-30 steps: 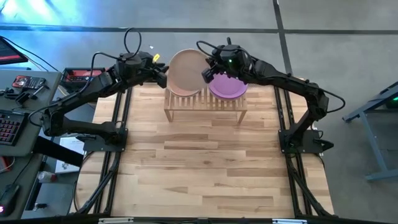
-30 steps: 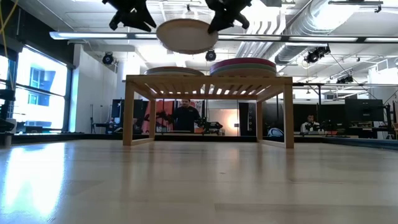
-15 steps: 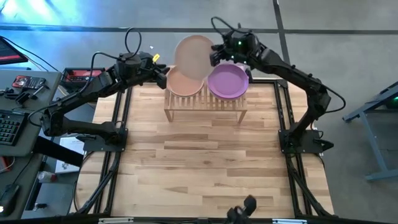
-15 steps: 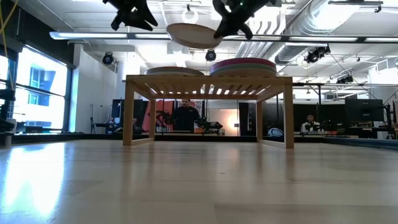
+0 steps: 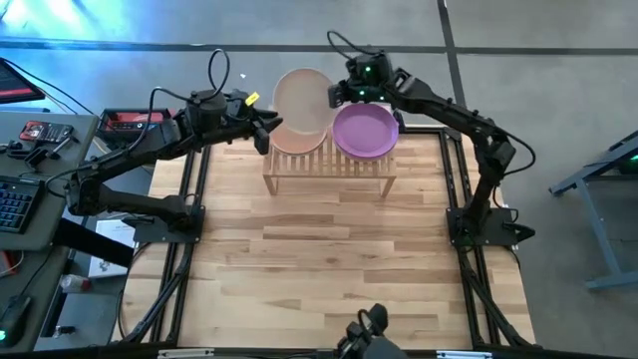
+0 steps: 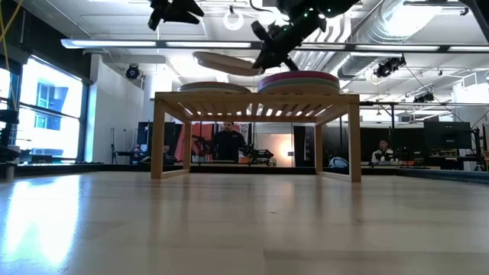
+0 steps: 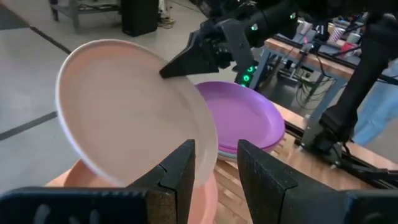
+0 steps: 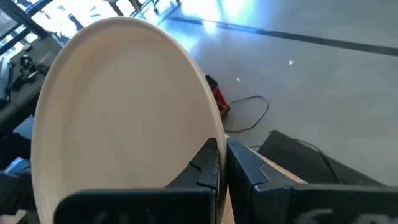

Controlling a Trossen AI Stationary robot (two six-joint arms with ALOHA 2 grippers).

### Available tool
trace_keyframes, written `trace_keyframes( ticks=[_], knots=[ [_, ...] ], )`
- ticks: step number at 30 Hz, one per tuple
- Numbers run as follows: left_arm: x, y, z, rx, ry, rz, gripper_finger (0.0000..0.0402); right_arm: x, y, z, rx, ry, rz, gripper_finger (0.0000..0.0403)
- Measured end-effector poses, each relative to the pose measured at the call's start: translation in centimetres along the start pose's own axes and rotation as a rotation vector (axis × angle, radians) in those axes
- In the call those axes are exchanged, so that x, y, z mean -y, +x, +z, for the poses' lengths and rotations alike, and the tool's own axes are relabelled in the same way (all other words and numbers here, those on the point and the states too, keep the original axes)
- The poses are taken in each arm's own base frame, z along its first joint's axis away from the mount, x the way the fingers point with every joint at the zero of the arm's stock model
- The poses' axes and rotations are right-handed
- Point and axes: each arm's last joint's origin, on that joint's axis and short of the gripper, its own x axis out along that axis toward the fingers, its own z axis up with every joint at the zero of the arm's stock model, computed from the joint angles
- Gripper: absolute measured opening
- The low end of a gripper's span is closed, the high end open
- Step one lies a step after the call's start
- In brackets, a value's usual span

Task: Place and stack plates onto a shelf
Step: Stack the white plate on the brown plate on the shelf

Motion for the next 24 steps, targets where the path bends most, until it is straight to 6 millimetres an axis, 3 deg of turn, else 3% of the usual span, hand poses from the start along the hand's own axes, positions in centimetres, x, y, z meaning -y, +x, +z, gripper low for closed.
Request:
trace_keyframes(
  ticks=[13, 24],
  knots=[
    [0.0, 0.0, -0.1, -0.005, 0.001, 0.001, 0.0108, -1.3, 2.5, -2.0, -0.075, 0.025, 0.051, 0.0000],
    [0.0, 0.0, -0.2, -0.022, 0.003, 0.005, 0.0108, -1.2, 2.9, -2.5, -0.095, 0.012, 0.012, 0.0000]
  ],
)
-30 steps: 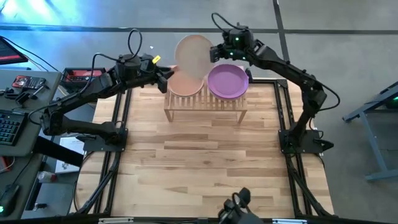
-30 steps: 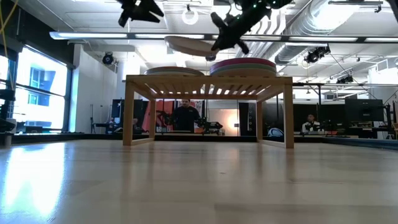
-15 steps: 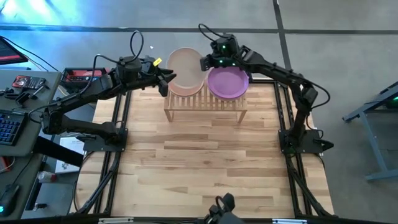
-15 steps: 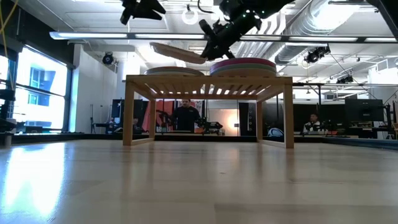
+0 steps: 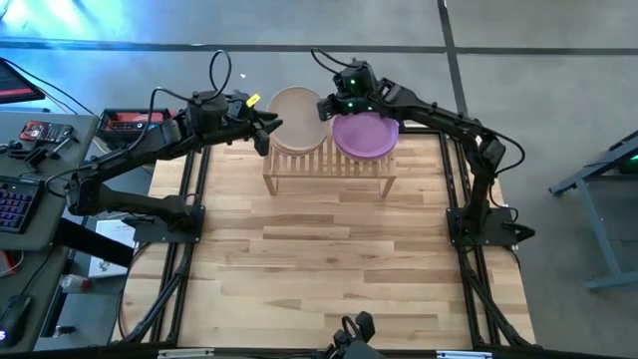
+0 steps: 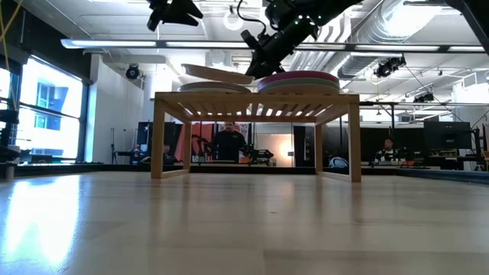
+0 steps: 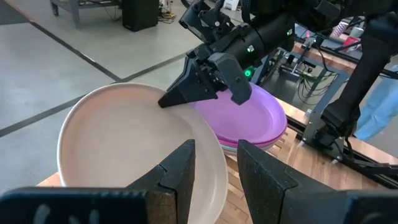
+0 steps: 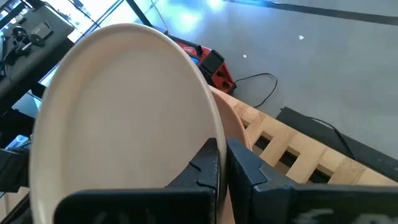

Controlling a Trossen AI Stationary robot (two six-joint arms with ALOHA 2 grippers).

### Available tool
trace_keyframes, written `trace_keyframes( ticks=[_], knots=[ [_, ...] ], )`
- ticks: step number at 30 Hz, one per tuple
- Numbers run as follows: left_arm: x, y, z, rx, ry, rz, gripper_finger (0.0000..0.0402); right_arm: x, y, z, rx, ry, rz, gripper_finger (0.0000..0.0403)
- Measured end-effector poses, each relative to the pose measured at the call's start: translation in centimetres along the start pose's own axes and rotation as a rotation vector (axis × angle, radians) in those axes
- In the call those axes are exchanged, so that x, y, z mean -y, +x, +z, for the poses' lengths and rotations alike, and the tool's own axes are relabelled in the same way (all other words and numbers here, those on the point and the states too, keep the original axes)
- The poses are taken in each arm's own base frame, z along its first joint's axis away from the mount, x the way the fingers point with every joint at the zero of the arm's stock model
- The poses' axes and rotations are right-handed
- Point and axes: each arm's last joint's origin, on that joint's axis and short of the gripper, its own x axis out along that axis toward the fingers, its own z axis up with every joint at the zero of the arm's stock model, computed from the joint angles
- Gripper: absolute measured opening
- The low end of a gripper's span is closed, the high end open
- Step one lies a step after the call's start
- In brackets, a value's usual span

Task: Place and stack plates onto a shelf
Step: Stack the white plate on the brown plate on the shelf

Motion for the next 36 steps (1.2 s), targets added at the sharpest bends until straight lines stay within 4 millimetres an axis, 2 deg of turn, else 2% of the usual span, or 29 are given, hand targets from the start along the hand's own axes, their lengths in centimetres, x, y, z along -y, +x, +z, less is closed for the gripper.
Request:
trace_keyframes(
  ticks=[10, 31, 36],
  knots=[
    [0.0, 0.0, 0.0, -0.002, 0.001, 0.000, 0.0108, 0.0, 1.2, -0.9, -0.044, -0.018, -0.002, 0.0000],
    [0.0, 0.0, 0.0, -0.002, 0.008, 0.006, 0.0108, 0.0, 1.2, -0.9, -0.043, -0.066, -0.007, 0.0000],
    [0.0, 0.0, 0.0, -0.002, 0.026, 0.007, 0.0108, 0.0, 1.2, -0.9, -0.043, -0.067, -0.007, 0.0025]
  ],
)
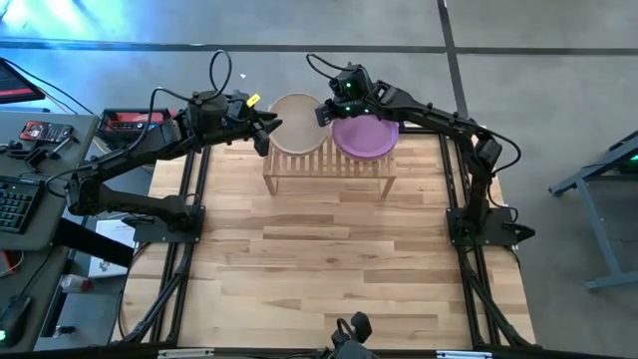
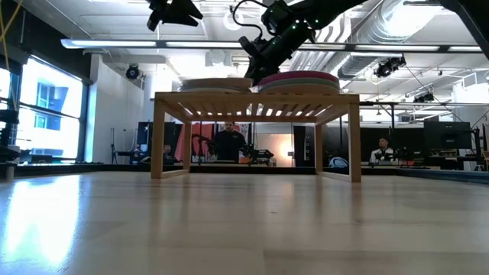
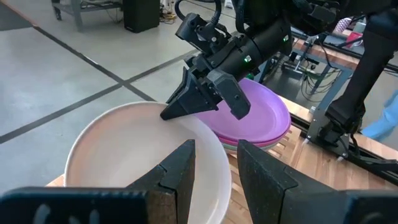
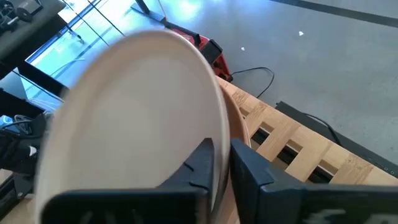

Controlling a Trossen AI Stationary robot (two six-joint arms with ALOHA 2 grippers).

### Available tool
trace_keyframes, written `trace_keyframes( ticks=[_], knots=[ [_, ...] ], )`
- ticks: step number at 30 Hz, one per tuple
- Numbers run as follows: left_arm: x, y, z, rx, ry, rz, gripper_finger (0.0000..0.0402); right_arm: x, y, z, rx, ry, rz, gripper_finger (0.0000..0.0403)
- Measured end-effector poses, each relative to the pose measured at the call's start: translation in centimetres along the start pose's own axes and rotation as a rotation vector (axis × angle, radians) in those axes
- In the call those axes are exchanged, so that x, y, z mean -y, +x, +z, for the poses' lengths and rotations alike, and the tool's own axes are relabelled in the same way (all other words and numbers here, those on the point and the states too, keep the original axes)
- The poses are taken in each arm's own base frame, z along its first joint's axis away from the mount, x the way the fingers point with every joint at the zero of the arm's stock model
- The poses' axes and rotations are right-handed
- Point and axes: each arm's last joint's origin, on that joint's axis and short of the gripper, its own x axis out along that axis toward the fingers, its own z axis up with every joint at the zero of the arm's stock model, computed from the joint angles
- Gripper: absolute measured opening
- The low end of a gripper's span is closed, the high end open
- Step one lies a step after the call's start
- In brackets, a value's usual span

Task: Place and stack plates onto a shelf
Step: Stack the white plate on the brown plate on the shelf, then return to home position

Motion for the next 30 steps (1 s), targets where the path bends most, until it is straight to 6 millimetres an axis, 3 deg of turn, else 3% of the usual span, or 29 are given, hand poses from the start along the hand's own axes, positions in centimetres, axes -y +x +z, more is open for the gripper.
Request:
trace_keyframes(
  ticks=[10, 19, 23, 30],
  knots=[
    [0.0, 0.0, 0.0, 0.000, 0.001, 0.002, 0.0108, 0.0, -0.1, 0.1, 0.011, 0.003, -0.003, 0.0097],
    [0.0, 0.0, -0.1, -0.012, 0.001, 0.004, 0.0108, -1.2, -1.5, 0.7, 0.024, -0.012, 0.128, 0.0103],
    [0.0, 0.0, -0.2, -0.018, 0.002, 0.005, 0.0108, -2.7, -1.4, -0.1, -0.035, -0.003, 0.217, 0.0103],
    [0.0, 0.0, -0.2, -0.022, 0.002, 0.006, 0.0108, -5.2, -1.4, -2.1, -0.105, -0.053, 0.193, 0.0103]
  ],
)
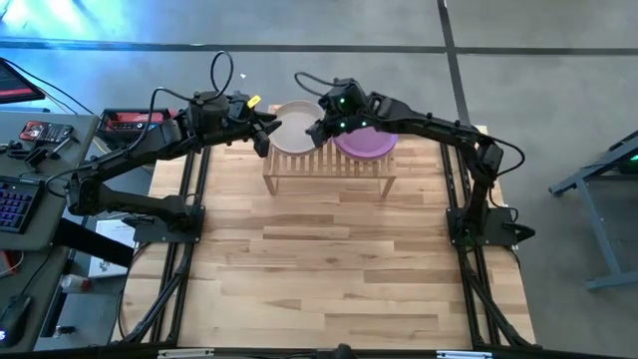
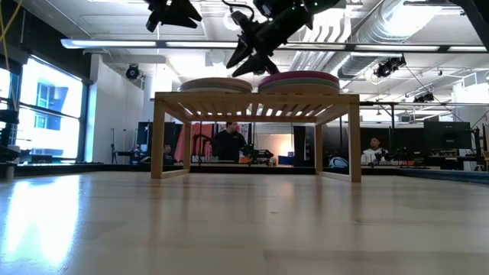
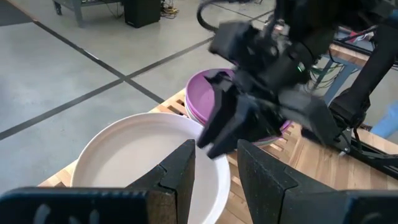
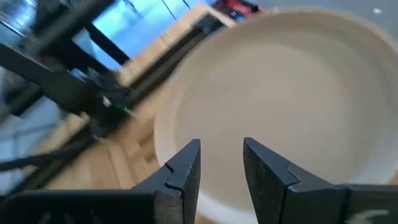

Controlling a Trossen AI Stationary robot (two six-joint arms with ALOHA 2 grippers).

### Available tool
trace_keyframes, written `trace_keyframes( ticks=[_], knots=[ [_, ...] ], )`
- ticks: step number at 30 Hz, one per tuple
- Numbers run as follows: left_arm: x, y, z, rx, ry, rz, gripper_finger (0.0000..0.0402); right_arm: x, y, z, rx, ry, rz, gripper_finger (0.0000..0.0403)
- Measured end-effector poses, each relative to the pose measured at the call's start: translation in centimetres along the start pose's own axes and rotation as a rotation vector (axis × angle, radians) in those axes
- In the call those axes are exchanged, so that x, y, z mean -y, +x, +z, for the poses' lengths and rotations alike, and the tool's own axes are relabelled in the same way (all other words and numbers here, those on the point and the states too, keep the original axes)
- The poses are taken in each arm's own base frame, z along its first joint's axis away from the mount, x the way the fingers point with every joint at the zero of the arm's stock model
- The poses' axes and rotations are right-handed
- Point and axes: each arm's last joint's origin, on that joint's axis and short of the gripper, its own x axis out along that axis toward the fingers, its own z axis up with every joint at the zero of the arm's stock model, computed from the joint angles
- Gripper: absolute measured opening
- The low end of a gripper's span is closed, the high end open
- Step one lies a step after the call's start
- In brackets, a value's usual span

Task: Place and stack plates onto a shelf
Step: Return to home position

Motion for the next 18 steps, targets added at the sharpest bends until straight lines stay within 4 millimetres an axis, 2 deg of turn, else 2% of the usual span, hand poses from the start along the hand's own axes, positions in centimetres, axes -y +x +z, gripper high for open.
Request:
trace_keyframes(
  ticks=[4, 9, 18],
  knots=[
    [0.0, 0.0, 0.0, 0.000, 0.000, 0.000, 0.0108, -0.9, 0.2, -1.1, -0.042, -0.036, -0.084, 0.0103],
    [0.0, 0.0, 0.0, 0.000, -0.001, 0.000, 0.0108, -1.5, 0.4, -1.6, -0.053, -0.054, -0.110, 0.0103],
    [0.0, 0.0, 0.0, 0.000, -0.004, 0.000, 0.0108, -1.5, 0.5, -2.2, -0.096, -0.041, -0.132, 0.0103]
  ],
)
